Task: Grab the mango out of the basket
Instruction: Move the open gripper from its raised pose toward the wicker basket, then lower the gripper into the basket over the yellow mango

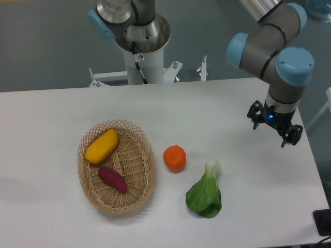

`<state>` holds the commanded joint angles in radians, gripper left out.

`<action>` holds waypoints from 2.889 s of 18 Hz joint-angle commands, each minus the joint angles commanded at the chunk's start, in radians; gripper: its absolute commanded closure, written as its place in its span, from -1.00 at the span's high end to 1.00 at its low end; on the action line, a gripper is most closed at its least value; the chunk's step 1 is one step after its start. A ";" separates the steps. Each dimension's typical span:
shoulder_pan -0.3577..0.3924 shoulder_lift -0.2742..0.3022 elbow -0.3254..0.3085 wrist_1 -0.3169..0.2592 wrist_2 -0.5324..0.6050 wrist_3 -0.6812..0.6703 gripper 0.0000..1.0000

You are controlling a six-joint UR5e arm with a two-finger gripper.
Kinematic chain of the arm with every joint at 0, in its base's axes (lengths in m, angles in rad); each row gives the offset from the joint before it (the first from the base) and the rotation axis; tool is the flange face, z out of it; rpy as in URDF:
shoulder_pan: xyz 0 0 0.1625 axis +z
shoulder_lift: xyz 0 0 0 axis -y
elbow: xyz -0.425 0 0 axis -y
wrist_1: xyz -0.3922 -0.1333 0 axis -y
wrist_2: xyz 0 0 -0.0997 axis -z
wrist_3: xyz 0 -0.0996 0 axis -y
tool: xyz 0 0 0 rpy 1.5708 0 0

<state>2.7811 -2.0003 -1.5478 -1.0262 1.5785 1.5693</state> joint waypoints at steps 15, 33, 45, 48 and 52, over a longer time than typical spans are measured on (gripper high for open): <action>-0.049 0.021 -0.035 0.003 -0.084 -0.153 1.00; -0.271 0.143 -0.213 0.000 -0.204 -0.472 1.00; -0.469 0.147 -0.270 0.002 -0.275 -0.601 1.00; -0.515 0.149 -0.305 0.002 -0.276 -0.649 1.00; -0.560 0.146 -0.331 0.009 -0.275 -0.750 1.00</action>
<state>2.2213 -1.8546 -1.8791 -1.0170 1.3039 0.8194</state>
